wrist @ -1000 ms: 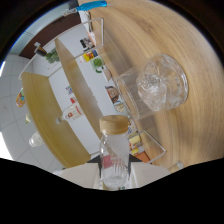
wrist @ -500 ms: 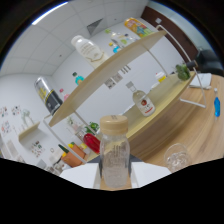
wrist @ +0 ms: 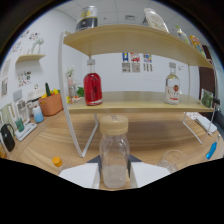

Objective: Make me a cup of Mount Fuji.

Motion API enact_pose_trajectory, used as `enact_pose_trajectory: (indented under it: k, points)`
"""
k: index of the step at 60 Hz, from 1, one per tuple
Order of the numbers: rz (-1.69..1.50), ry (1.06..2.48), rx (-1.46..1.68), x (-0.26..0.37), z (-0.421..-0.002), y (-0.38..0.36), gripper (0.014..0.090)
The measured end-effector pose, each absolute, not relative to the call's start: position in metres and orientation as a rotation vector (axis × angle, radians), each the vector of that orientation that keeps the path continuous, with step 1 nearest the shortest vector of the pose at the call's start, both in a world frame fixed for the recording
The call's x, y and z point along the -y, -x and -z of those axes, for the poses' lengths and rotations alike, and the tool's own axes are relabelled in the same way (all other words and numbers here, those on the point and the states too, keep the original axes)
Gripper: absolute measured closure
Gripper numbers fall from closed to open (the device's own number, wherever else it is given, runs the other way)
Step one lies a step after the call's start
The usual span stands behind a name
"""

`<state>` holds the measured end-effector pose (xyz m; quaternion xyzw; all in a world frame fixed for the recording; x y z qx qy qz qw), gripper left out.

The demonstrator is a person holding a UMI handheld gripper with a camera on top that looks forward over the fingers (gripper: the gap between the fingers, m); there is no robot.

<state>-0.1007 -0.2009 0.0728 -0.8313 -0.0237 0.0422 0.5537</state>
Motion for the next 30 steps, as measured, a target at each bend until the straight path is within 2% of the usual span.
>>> enact_pose_trajectory:
  k: [9,28,30]
  points:
    - [-0.081,2.014,0.078,0.205,-0.055,0.100,0.0634]
    - [-0.094,2.013,0.072,0.225,-0.051,0.099,0.0613]
    - [-0.106,2.031,0.070,0.227,-0.049,0.100,0.0584]
